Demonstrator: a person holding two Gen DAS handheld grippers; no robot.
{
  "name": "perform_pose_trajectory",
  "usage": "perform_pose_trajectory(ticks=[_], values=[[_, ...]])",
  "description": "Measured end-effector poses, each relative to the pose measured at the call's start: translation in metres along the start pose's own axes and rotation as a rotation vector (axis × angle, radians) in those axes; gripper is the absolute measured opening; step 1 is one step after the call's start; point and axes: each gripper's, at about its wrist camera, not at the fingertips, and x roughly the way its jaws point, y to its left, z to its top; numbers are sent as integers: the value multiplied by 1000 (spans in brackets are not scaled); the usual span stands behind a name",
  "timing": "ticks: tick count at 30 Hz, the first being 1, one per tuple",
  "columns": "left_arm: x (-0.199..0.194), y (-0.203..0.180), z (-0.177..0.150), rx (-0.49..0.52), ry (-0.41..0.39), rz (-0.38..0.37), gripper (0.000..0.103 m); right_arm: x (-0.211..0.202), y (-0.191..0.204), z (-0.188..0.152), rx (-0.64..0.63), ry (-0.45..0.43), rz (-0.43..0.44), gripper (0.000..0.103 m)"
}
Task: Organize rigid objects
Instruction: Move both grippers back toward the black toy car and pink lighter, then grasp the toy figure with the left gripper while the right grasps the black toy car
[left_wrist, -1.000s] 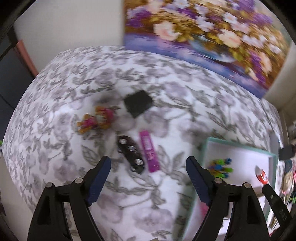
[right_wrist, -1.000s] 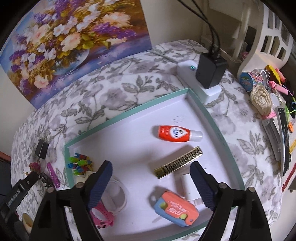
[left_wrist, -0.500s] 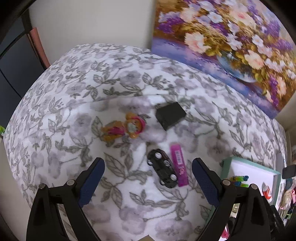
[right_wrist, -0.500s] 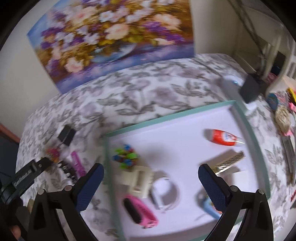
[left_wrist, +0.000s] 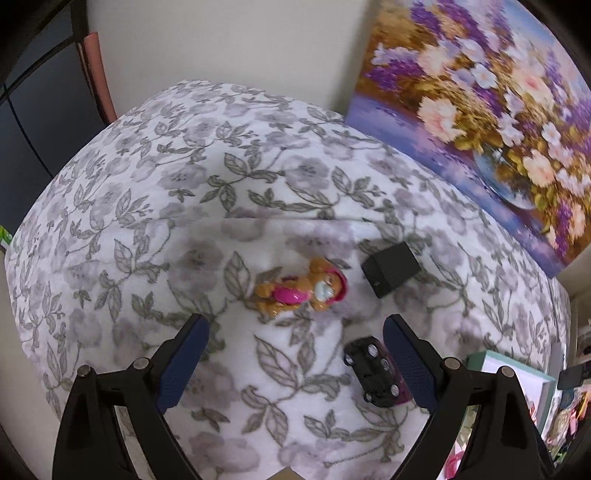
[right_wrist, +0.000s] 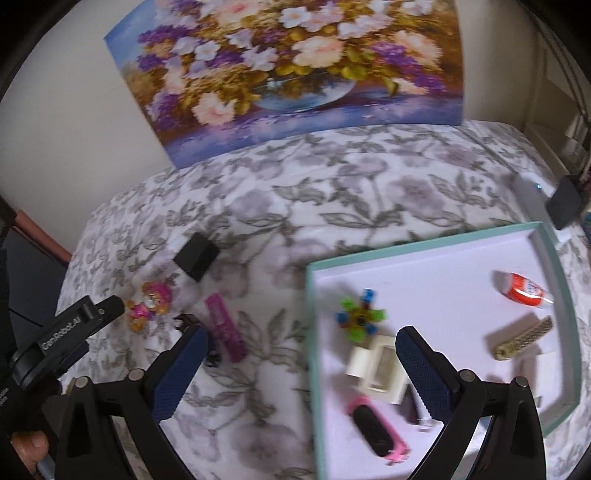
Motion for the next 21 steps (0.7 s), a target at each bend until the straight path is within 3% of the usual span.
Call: perform_pose_trajectory(ticks=[8, 19, 21], values=[[19, 26, 15, -59, 26, -6, 95, 23, 51, -1, -84, 18, 75, 101], [56, 32, 27, -46, 88, -64, 95, 78, 101, -13, -187, 106, 140, 74], [62, 31, 27, -46, 101, -81, 95, 87, 105, -15, -198, 117, 134, 65]])
